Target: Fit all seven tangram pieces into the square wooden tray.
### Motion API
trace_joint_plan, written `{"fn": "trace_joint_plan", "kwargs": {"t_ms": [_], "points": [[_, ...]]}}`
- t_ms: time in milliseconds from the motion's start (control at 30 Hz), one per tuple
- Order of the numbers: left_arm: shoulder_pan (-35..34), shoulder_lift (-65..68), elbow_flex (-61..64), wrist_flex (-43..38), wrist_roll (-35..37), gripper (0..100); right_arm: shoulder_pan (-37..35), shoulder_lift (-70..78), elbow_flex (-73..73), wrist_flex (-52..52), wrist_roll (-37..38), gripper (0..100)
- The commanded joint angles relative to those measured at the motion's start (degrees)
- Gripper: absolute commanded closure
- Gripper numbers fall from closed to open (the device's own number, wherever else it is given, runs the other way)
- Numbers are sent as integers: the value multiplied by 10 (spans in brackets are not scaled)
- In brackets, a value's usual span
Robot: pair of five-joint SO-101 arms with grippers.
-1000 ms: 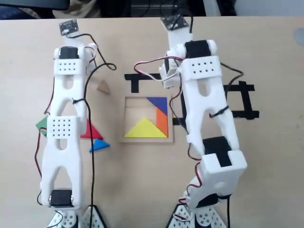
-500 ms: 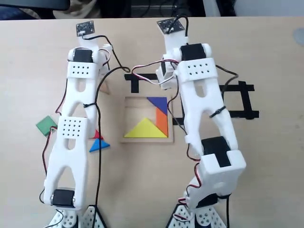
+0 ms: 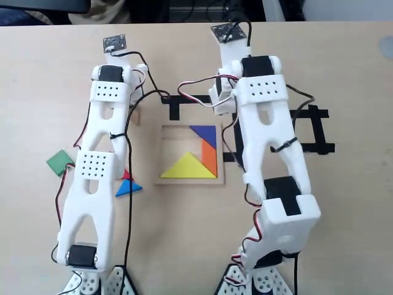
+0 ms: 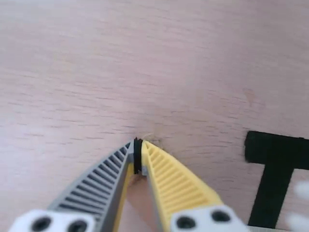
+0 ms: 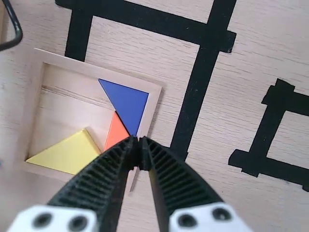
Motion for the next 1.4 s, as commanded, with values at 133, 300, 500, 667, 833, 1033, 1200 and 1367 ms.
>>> {"fn": "trace_joint_plan", "kwargs": {"t_ms": [133,300,500,667,833,1033,1200,1367], "points": [[17,-16,-4,64,2,970,9,-33,-2,-5,4,987],[15,-16,-4,106,4,970,9,-33,-2,-5,4,987],[9,-17,-2,125,4,971,7,-33,-2,-5,4,987],[13,-17,7,126,4,971,6,-30,-2,-5,4,987],[10,-40,58,127,3,971,6,-29,-2,-8,4,987],[8,-120,184,126,2,971,5,-29,-2,-10,2,987],[1,-173,248,125,1,971,5,-29,-2,-10,0,987],[-17,-193,290,125,2,971,4,-28,-1,-10,-1,987]]}}
